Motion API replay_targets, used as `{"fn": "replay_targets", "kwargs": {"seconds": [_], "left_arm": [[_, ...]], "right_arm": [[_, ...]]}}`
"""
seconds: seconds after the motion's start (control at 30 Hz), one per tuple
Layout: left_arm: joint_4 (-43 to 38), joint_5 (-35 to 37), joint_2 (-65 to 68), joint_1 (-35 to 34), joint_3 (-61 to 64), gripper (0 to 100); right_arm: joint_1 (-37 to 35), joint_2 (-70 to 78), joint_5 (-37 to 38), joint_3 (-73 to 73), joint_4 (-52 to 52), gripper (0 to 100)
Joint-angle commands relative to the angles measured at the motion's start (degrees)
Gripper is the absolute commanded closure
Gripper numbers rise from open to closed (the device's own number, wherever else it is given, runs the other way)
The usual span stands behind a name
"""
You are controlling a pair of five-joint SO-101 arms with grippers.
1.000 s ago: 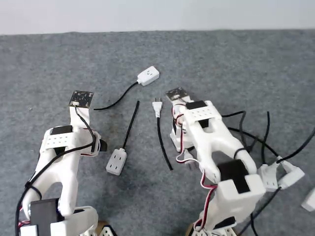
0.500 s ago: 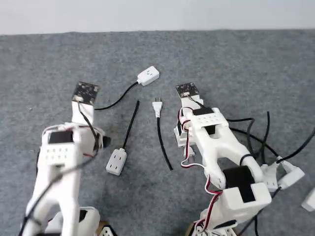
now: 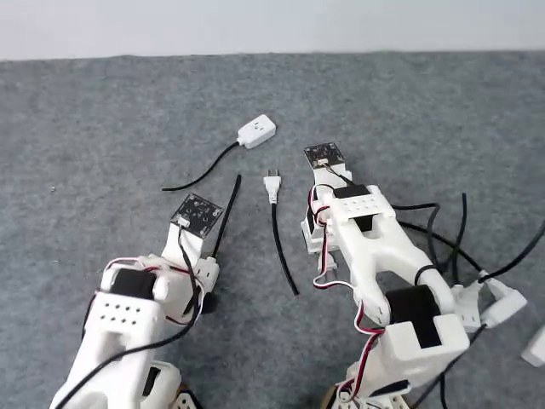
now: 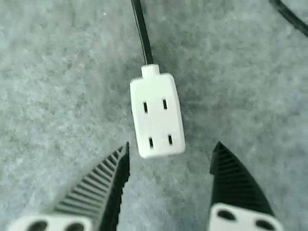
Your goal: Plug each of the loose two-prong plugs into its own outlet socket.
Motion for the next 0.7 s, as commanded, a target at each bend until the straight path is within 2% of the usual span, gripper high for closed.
{"fn": "replay_targets", "kwargs": {"seconds": [0.0, 0.23, 0.3, 0.4, 0.5, 0.67], "left_arm": [[-5.5, -0.5, 9.4, 0.3, -3.2, 74], [-6.0, -0.5, 30.3, -0.2, -13.1, 76], [-5.8, -0.5, 31.9, -0.1, -14.6, 83], [-5.8, 1.3, 32.1, 0.4, -15.6, 98], [-5.6, 8.1, 32.1, 0.5, -16.4, 98], [-5.8, 24.4, 32.0, 4.3, -18.9, 99]], "right_arm": [[0.6, -0.3, 0.6, -3.1, 0.7, 99.1], [0.7, -0.3, 0.6, -3.1, 0.7, 99.1], [0.7, -0.3, 0.8, -3.1, 0.7, 99.1], [0.6, -0.3, 0.9, -3.1, 0.7, 99.1], [0.5, -0.3, 0.9, -3.1, 0.7, 99.1], [0.7, -0.3, 0.9, -3.1, 0.7, 99.1]]}}
